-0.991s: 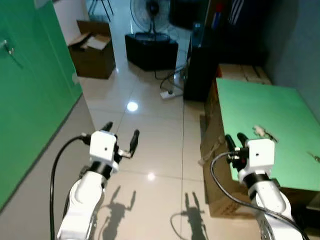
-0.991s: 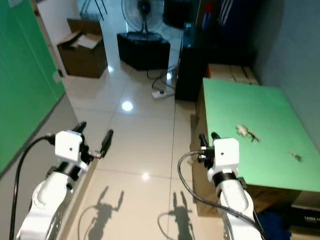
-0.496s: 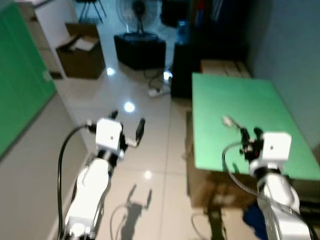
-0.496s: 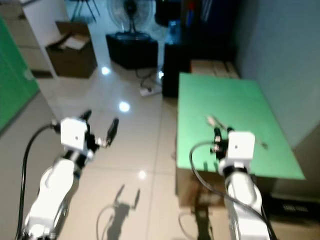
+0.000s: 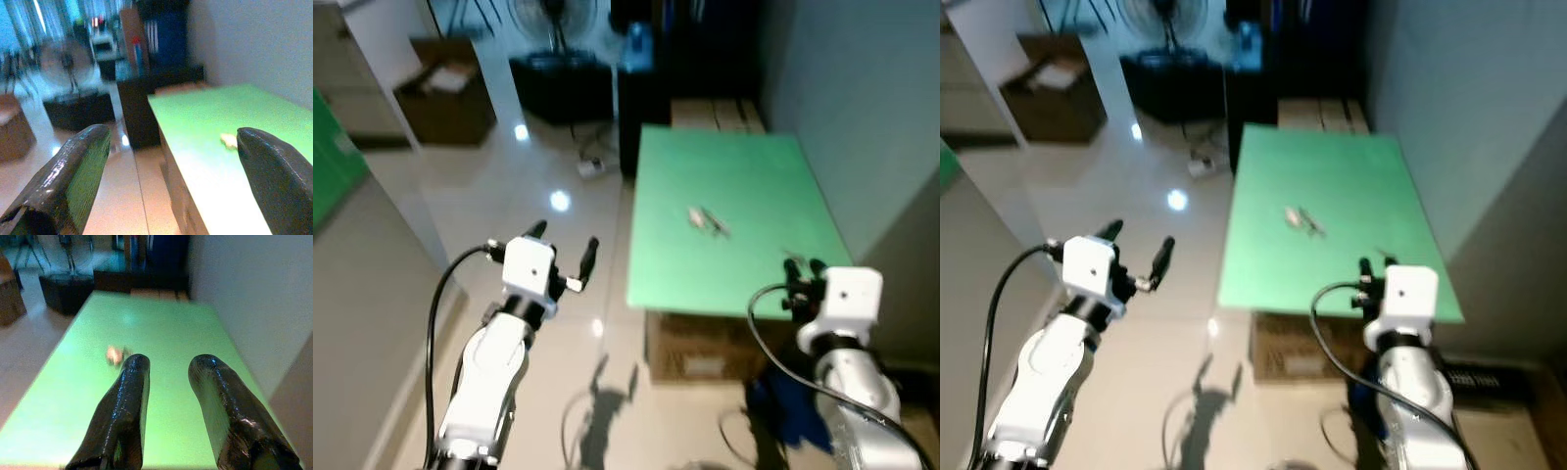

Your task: Hang keys on a hook

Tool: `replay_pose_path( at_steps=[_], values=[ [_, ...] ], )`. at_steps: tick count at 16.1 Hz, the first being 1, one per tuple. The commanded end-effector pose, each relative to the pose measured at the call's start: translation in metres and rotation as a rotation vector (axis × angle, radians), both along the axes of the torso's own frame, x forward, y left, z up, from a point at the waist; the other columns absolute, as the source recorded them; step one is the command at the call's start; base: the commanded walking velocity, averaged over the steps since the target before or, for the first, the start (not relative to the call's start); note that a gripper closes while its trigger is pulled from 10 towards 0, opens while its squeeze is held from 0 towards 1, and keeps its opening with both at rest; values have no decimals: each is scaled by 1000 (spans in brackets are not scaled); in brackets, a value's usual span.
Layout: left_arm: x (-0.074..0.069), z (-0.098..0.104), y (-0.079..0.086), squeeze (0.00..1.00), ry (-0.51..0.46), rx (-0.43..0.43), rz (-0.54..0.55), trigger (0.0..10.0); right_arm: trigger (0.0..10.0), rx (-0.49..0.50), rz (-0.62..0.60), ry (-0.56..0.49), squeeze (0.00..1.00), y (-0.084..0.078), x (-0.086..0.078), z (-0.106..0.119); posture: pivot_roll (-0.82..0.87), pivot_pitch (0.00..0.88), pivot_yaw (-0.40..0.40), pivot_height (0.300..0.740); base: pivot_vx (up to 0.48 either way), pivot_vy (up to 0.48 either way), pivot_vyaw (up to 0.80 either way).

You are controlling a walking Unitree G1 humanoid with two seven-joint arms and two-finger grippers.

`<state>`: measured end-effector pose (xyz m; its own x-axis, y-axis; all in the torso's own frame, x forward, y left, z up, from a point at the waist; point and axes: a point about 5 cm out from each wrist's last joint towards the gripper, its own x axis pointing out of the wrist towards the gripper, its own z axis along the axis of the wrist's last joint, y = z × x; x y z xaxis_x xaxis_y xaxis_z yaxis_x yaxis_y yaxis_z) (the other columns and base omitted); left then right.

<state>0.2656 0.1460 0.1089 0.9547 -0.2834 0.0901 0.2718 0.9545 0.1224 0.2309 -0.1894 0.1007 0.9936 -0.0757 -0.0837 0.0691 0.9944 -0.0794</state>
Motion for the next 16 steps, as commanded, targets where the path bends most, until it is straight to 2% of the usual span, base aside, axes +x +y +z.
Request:
replay_pose_path(
  at_steps=[1, 6, 9, 14, 16],
  values=[
    [4, 5, 2, 0, -3, -31, 18, 10000, 10000, -9, 1, -13, 0, 3, 1, 7, -155, 106, 67, 740, 0, 0, 0],
    [9, 16, 4, 0, -60, -34, -11, 10000, 10000, 25, -37, -40, 0, -2, 1, 12, -160, 119, 78, 740, 0, 0, 0],
    [10, 19, 1, 0, -66, -49, -56, 10000, 10000, 18, -60, -38, 0, -9, -3, 12, -170, 127, 88, 740, 393, 0, -719],
    [6, 12, -4, 0, -42, -51, -91, 10000, 10000, -5, -101, -19, 0, -19, -11, 8, -182, 110, 95, 740, 429, 0, -800],
    [7, 10, -12, 0, -37, -46, -123, 10000, 10000, -14, -96, -21, 0, -22, -10, 9, -181, 113, 95, 740, 429, 0, -731]
  ],
)
